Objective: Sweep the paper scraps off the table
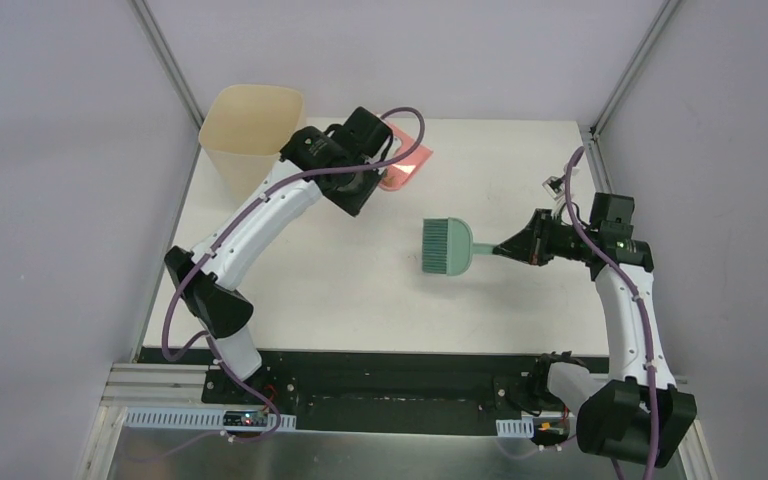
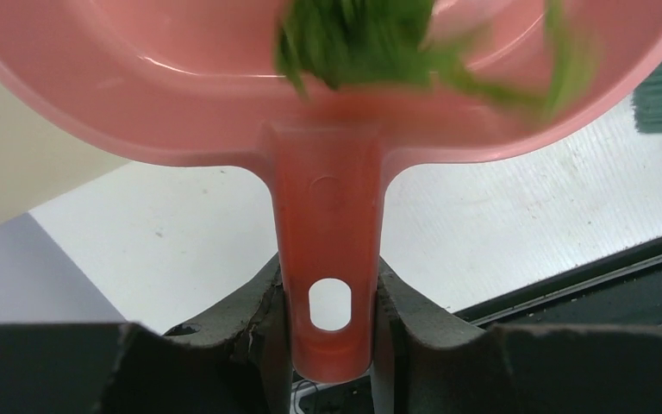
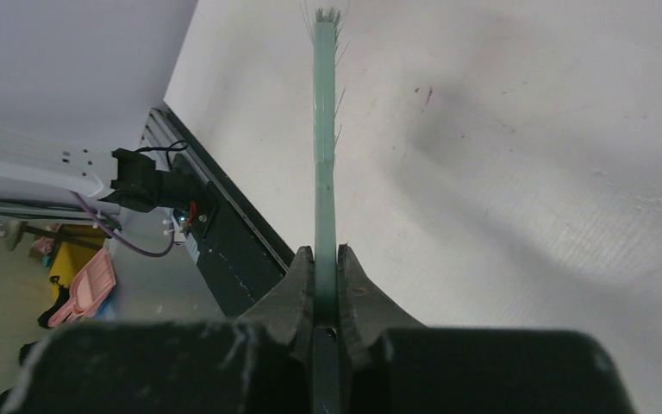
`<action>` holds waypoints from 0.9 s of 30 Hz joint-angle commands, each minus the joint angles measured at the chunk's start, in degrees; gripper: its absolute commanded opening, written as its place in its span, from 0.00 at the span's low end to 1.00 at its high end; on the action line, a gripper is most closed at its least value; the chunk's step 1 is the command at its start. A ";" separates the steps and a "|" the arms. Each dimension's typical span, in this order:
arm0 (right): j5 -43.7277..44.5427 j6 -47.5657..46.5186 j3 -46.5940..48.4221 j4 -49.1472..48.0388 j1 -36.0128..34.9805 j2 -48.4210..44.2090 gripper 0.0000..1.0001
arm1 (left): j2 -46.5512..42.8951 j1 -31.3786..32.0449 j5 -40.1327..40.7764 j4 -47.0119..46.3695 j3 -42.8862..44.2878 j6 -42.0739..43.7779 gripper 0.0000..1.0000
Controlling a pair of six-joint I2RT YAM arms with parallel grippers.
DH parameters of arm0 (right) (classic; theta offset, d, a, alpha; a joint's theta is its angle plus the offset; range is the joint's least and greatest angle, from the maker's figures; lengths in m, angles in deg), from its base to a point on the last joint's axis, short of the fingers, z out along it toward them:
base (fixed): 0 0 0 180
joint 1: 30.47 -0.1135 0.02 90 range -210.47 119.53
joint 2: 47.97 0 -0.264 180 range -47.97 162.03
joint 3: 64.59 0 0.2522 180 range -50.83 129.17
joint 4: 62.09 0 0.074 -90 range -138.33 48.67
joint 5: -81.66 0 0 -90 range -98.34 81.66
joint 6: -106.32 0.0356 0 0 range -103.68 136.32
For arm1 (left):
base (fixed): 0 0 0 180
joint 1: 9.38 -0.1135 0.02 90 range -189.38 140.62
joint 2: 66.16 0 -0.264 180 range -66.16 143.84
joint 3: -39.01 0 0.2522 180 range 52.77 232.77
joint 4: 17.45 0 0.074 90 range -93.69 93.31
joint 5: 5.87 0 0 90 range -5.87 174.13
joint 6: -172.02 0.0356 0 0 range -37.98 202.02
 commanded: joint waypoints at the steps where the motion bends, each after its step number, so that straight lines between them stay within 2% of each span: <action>1: -8.73 0.05 -0.56 -3.43 0.43 1.59 0.00 | -1.21 -2.56 3.69 6.52 8.64 -2.36 0.12; 4: -7.94 -2.37 -0.21 -1.52 0.39 2.77 0.00 | -0.11 -4.74 4.15 9.39 12.90 -2.42 0.12; 10: -5.24 -5.09 0.11 1.29 0.30 0.99 0.00 | -2.89 -9.31 5.48 8.83 12.48 -2.79 0.13; 17: -4.76 -5.38 -0.36 1.56 0.17 1.66 0.00 | -5.29 -13.54 20.03 8.76 11.36 -3.09 0.12; 27: -4.15 -5.85 -0.19 2.04 0.17 2.17 0.00 | -9.10 -18.69 28.94 6.87 6.77 -2.84 0.14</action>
